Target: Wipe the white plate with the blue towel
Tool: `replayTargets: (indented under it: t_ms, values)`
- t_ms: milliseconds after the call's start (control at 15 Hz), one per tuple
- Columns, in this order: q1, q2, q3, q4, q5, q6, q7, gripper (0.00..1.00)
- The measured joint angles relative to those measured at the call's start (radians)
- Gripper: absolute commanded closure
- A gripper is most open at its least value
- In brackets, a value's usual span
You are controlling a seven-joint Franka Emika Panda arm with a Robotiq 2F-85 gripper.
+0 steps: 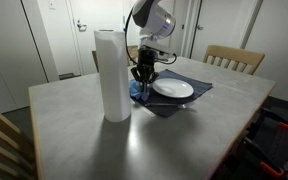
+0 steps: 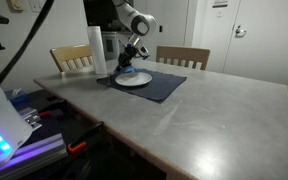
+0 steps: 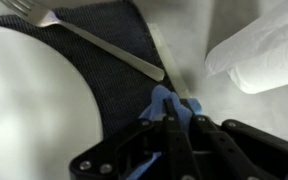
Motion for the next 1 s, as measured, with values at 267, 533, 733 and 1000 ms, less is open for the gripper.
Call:
replayTargets:
  t_ms: [267, 533, 733, 1000]
  values:
    - [0.016, 0.047, -0.015, 0.041, -0.034, -0.003, 0.014, 0.98]
    - [0.016, 0.047, -0.024, 0.069, -0.034, 0.022, 0.054, 0.98]
    - [0.016, 0.047, -0.026, 0.084, -0.031, 0.066, 0.085, 0.98]
    - [0.016, 0.048, -0.025, 0.087, -0.025, 0.071, 0.113, 0.51]
